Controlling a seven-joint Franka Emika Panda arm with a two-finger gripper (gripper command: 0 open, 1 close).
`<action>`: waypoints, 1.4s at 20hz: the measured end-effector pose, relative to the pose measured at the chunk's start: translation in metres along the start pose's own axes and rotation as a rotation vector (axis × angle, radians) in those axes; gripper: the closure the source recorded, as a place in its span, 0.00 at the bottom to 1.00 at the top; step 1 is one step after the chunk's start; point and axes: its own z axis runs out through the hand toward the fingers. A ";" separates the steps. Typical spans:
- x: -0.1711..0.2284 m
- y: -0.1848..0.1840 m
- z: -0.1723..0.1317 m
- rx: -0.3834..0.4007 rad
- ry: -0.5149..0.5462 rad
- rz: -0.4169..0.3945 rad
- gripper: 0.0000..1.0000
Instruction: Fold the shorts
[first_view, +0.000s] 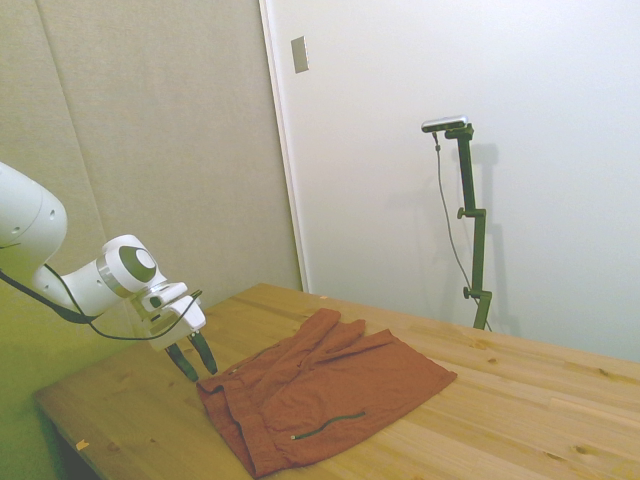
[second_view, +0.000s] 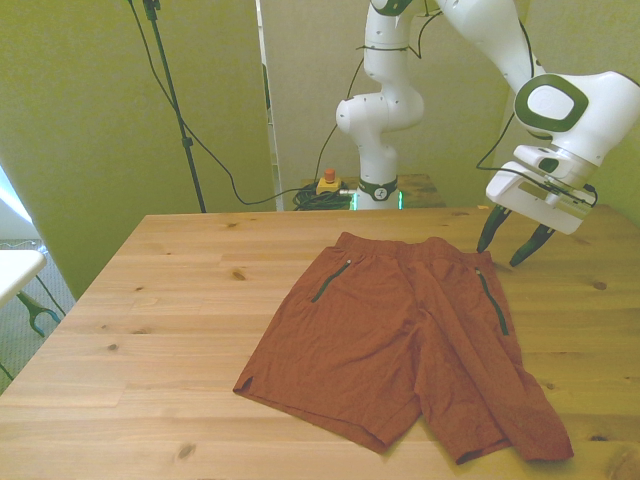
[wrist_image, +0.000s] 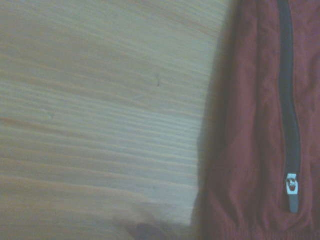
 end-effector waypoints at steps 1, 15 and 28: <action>0.001 0.001 0.001 -0.003 0.006 -0.002 0.00; -0.002 0.011 0.010 -0.020 0.005 -0.003 1.00; -0.002 0.017 0.024 -0.037 -0.009 0.002 1.00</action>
